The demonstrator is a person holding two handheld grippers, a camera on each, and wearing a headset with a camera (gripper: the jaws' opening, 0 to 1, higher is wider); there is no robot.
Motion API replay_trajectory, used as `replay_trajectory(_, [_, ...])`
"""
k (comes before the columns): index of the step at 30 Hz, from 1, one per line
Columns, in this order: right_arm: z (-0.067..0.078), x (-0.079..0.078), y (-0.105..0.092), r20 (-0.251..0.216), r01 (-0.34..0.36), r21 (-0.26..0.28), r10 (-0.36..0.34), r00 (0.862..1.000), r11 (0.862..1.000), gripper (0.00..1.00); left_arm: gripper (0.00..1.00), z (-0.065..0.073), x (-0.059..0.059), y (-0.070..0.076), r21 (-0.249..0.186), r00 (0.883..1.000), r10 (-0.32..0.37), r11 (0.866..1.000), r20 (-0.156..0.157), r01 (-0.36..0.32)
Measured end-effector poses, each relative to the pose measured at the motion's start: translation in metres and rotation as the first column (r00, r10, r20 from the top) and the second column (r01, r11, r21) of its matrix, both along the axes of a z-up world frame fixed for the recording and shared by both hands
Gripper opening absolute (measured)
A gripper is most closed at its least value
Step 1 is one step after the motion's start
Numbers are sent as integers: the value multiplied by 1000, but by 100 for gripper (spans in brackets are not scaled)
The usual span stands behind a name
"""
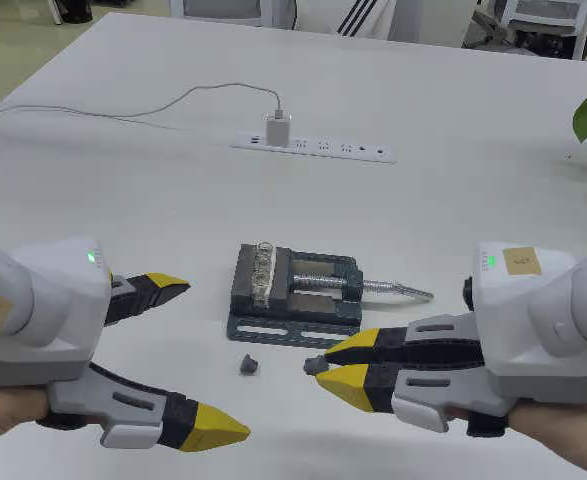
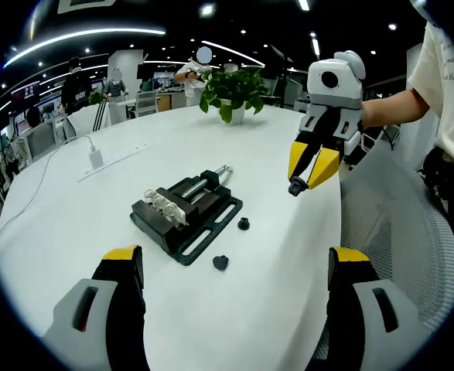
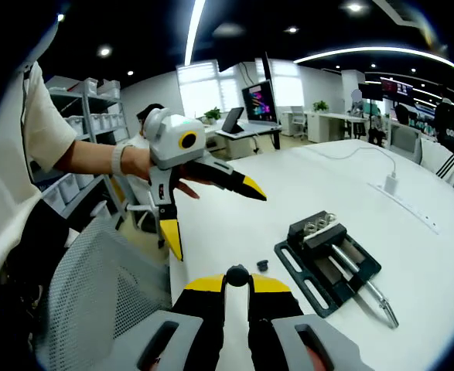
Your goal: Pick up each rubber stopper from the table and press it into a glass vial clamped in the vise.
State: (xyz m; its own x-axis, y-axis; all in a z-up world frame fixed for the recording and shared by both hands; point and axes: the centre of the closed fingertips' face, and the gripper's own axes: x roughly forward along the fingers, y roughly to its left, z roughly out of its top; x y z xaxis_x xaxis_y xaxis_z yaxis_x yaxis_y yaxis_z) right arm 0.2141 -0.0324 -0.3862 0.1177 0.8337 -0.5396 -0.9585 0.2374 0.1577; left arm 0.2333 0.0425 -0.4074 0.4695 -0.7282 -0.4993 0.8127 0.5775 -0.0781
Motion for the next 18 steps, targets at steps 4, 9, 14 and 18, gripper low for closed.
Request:
replay_trajectory(4, [-4,2,-4,-12,-10,-44,10,1000,999,5,99,-3,-1,3,10,1000,13,1000,7,-14])
replay_trajectory(9, [-4,7,-7,-9,-39,-99,38,999,994,5,97,-3,-1,8,-11,998,55,998,14,-55])
replay_trajectory(14, [1,18,-10,7,-79,-174,81,997,982,5,96,-3,-3,11,-20,997,75,997,19,-75])
replay_trajectory(18, [2,29,-12,22,-131,-247,141,990,960,5,96,-4,-4,13,-8,996,83,997,28,-83])
